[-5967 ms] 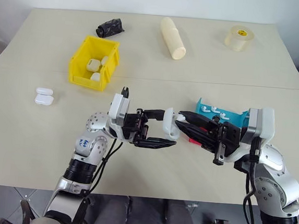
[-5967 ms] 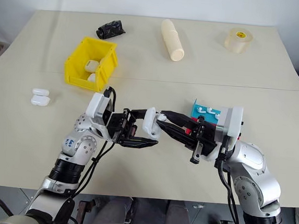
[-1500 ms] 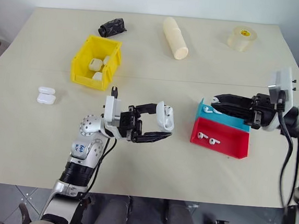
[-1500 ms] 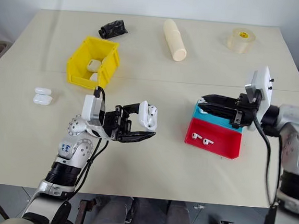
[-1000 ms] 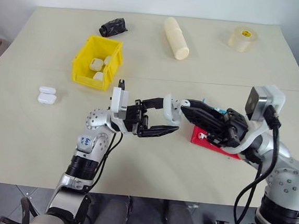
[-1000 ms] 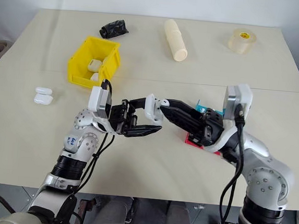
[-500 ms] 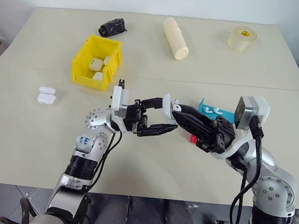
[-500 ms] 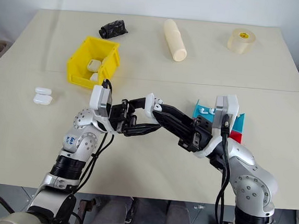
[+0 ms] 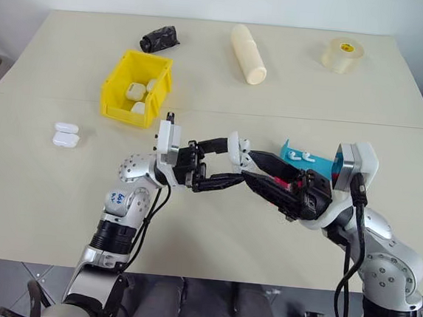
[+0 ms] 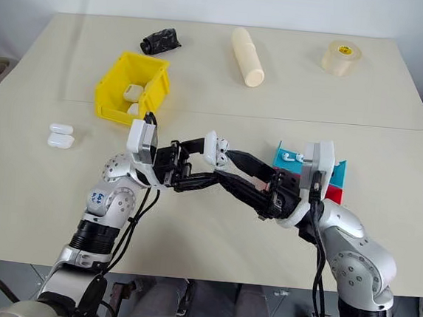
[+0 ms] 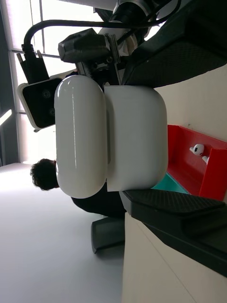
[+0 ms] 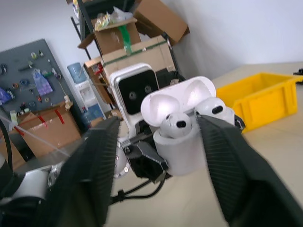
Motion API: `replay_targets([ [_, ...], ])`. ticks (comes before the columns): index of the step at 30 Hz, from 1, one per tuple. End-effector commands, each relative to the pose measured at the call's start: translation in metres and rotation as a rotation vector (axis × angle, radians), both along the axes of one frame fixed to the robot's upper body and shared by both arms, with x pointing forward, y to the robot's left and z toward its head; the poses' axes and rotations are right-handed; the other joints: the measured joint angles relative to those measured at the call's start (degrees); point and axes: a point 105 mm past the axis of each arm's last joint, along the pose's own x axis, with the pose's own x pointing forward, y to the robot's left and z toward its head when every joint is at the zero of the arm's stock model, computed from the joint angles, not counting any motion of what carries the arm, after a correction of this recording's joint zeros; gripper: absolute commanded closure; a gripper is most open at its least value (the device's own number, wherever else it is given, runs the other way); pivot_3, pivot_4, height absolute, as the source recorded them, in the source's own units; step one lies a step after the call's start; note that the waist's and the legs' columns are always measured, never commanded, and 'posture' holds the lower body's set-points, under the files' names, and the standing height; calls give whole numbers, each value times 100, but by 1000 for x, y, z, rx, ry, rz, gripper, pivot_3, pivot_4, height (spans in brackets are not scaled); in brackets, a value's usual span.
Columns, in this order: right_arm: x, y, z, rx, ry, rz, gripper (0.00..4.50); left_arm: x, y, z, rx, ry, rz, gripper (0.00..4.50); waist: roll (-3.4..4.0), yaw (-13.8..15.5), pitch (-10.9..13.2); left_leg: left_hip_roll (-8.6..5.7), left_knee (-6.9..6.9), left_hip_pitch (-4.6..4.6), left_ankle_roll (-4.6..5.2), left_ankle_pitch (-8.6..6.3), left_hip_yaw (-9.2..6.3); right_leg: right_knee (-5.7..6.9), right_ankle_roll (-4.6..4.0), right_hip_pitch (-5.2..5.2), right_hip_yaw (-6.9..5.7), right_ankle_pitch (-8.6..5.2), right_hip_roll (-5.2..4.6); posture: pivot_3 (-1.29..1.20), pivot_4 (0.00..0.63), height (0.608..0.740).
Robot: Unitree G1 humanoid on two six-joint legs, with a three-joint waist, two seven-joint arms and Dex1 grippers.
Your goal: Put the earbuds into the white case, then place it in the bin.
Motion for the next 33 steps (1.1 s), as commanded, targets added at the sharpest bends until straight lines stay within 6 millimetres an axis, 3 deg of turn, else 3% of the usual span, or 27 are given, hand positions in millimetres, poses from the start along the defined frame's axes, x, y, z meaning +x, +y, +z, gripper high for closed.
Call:
replay_targets([
  [1, 0, -11, -7, -94, -10, -32, 1323, 6, 2, 5, 95, -99, 87, 1711, -1, 7, 1, -2, 0, 0, 0, 0, 0, 0, 0, 0, 0, 0, -1, 0, 150, 740],
  [3, 2, -22, -11, -160, -11, -52, 1323, 15, 10, -14, 282, -117, 142, 1711, -1, 11, 1, -7, 0, 0, 0, 0, 1, -9, 0, 2, 0, 0, 0, 0, 150, 740],
  [6, 2, -31, -14, -262, -39, -55, 1965, 21, 21, -30, 482, -143, 174, 1711, -1, 6, 1, -12, -5, 3, 0, 0, 7, -16, 0, 1, 0, 0, 5, 0, 150, 740],
  [11, 5, -23, -12, -356, -104, -14, 3638, 24, 23, -35, 609, -194, 176, 1711, -3, 12, 2, -5, -6, 4, 0, 0, 7, -17, 0, 0, 2, 0, 2, 0, 150, 740],
  [13, 7, -11, -13, -391, -130, 23, 4321, 23, 15, -35, 622, -201, 163, 1711, -3, 12, 2, -4, -5, 3, 0, 0, 7, -17, 0, 1, 2, 0, 1, 0, 150, 740],
  [14, 8, -4, -12, -396, -142, 40, 4452, 23, 11, -35, 624, -202, 164, 1711, -3, 9, 2, -4, -5, 3, 0, 0, 7, -17, 0, 1, 2, 0, 0, 0, 150, 740],
  [17, 17, 12, -12, -414, -165, 50, 4452, 18, 1, -38, 652, -202, 143, 1711, -4, -4, 2, -4, -6, 3, 0, 0, 7, -15, 0, -1, 2, 0, 1, 0, 150, 740],
  [24, 32, 24, -16, -443, -123, 36, 4452, 10, -8, -34, 643, -225, 121, 1711, -4, 0, 2, -1, -6, 0, 1, 0, 2, 0, 0, -1, 1, 0, -3, 0, 150, 740],
  [29, 31, 4, -39, -473, -60, 32, 4452, 6, -7, -29, 599, -239, 130, 1711, -5, 18, 3, -3, -8, 0, 1, 0, 1, -1, 0, -1, -1, 0, -4, 0, 150, 740],
  [33, 25, -14, -37, -373, -60, 39, 4452, 4, 0, -30, 580, -241, 143, 1711, -7, 15, 4, -6, -8, -2, 4, -2, 2, -1, 0, 0, 0, 0, -6, 0, 150, 740],
])
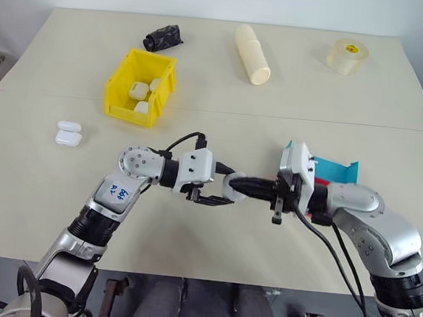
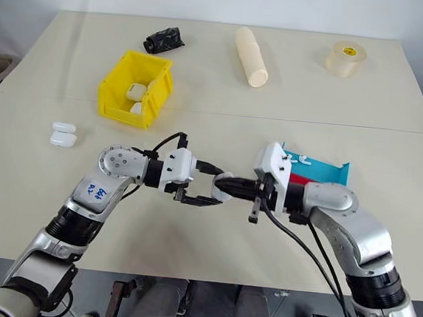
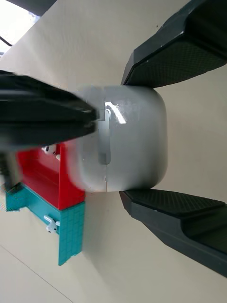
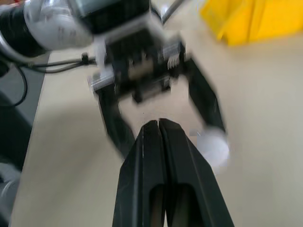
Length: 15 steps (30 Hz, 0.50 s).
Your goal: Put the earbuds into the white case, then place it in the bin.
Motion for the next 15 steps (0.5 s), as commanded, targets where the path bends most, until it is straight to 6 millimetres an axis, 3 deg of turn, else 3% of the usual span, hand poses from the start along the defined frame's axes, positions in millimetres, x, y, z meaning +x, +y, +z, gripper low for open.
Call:
replay_targets([
  [1, -3, -13, 14, 80, -71, 6, 4452, -5, 1, 21, -94, -62, -13, 1711, 0, -1, 0, 2, 1, 0, 0, 0, 0, 0, 0, 0, -1, 0, 1, 0, 150, 740],
  [7, -3, -31, 22, 148, -153, -83, 4292, -7, 20, 36, -328, 36, 85, 1711, 0, -24, 0, 16, 0, 3, -5, 2, 2, 2, 0, -3, -1, 0, 10, 0, 150, 740],
  [9, -3, -35, 28, 174, -174, -113, 3867, -9, 33, 38, -379, 57, 131, 1711, 0, -30, 0, 17, 3, 3, -4, 2, 3, 5, 0, -3, 1, 0, 9, 0, 150, 740],
  [15, -6, -42, 43, 218, -303, -215, 1852, -18, 87, 25, -492, 100, 338, 1711, 3, -42, -2, 20, -4, 8, -5, 2, 3, 3, -1, -2, 3, 0, 9, 0, 150, 740],
])
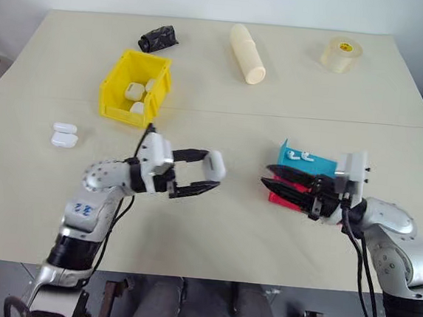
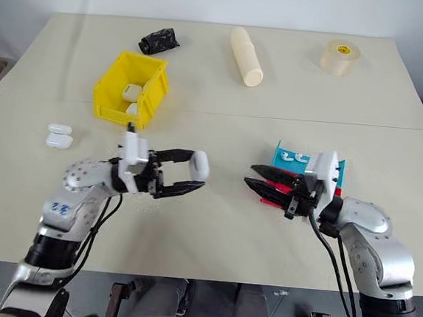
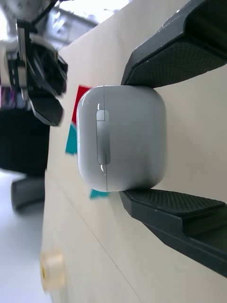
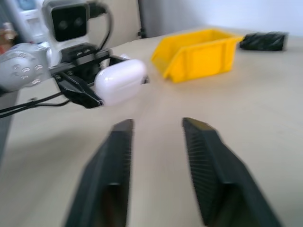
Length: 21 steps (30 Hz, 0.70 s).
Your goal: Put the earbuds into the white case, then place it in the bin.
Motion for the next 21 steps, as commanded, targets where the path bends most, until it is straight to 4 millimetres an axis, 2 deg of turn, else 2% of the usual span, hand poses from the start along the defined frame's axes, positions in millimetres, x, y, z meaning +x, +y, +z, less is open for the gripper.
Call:
replay_targets([
  [1, -8, 1, 15, 5, -116, -33, 1503, -4, 30, 6, -69, -46, 123, 1711, -1, 16, 0, -3, 1, 0, 0, 0, 0, -4, 0, 0, 0, 0, -1, 0, 150, 740],
  [5, -20, 9, 16, 29, -225, -6, 133, 3, 82, 3, -242, -32, 421, 1711, 0, 50, 0, -4, 4, 4, 0, 0, -1, -17, 0, 6, -1, 0, -2, 0, 150, 740],
  [6, -21, 9, 15, 34, -228, -3, 27, 6, 94, 3, -290, -20, 506, 1711, -1, 55, 1, -6, 4, 6, 0, 0, -1, -17, 0, 8, -1, 0, -2, 0, 150, 740],
  [9, -22, 6, 14, 57, -232, -17, 27, 10, 112, 3, -360, 17, 643, 1711, -7, 52, -2, -11, 6, 6, 1, -1, -3, -17, 0, 12, 0, 0, -5, 0, 150, 740],
  [14, -16, 0, 11, 41, -235, -74, 27, 31, 143, 7, -453, 53, 898, 1711, -7, 50, -3, -9, 5, 8, 1, 0, -3, -14, 0, 11, -1, 0, -3, 0, 150, 740],
  [16, -14, -1, 9, 33, -231, -81, 27, 36, 145, 10, -469, 58, 908, 1711, -10, 46, -4, -9, 4, 10, 1, 0, -3, -13, 0, 11, 0, 0, -2, 0, 150, 740],
  [21, -11, -1, 5, 20, -223, -92, 27, 83, 141, 29, -384, 51, 914, 1711, -12, 61, -4, -20, 6, 11, -1, 1, -3, -7, 0, 11, -2, 0, -1, 0, 150, 740],
])
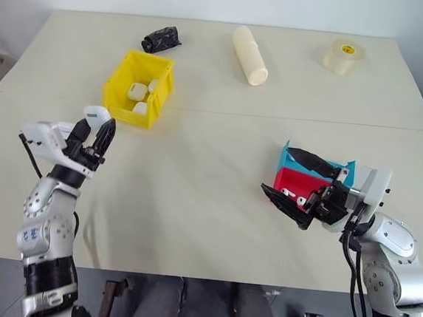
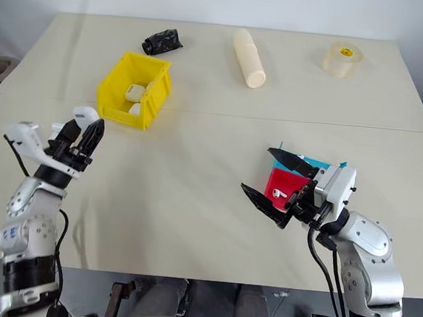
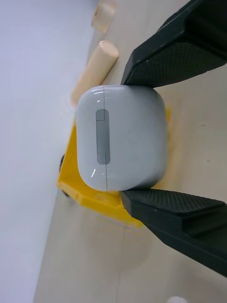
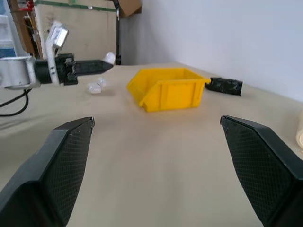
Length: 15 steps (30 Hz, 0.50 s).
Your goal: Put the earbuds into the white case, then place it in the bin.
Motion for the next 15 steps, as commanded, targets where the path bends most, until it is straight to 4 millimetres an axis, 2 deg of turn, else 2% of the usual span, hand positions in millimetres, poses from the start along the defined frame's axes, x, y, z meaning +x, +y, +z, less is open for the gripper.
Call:
replay_targets([
  [1, -2, 3, 8, -1, -47, 1, 27, 28, -6, 19, 98, -2, -8, 1711, -2, -2, 0, -4, 2, 0, 0, 0, 0, 2, 0, 0, 0, 0, 0, 0, 150, 740],
  [5, 0, 7, 8, 0, -46, 10, 27, 58, -16, 25, 140, 35, -50, 1711, -3, -22, -1, -6, -3, 0, 1, 0, 1, 18, 0, 0, 1, 0, -3, 0, 150, 740],
  [7, 0, 9, 9, 0, -48, 13, 27, 71, -15, 28, 166, 47, -30, 1711, -4, -56, -1, -10, -7, 0, 1, 0, 4, 16, 0, -4, 0, 0, -2, 0, 150, 740],
  [12, -1, 12, 11, 7, -55, 13, 27, 86, -15, 28, 209, 87, -30, 1711, -6, -165, 0, -9, -15, -1, 0, 0, 10, 16, 1, -12, -6, 0, 0, 0, 150, 740],
  [14, -2, 13, 12, 11, -58, 11, 0, 87, -15, 31, 201, 77, -37, 946, -6, -165, 0, -8, -15, -1, 0, 0, 10, 18, 1, -13, -8, 0, 0, 0, 150, 740],
  [15, -2, 14, 12, 13, -58, 10, 0, 87, -16, 32, 204, 71, -46, 710, -6, -164, 0, -8, -14, -1, 0, 0, 10, 18, 1, -13, -8, 0, 0, 0, 150, 740],
])
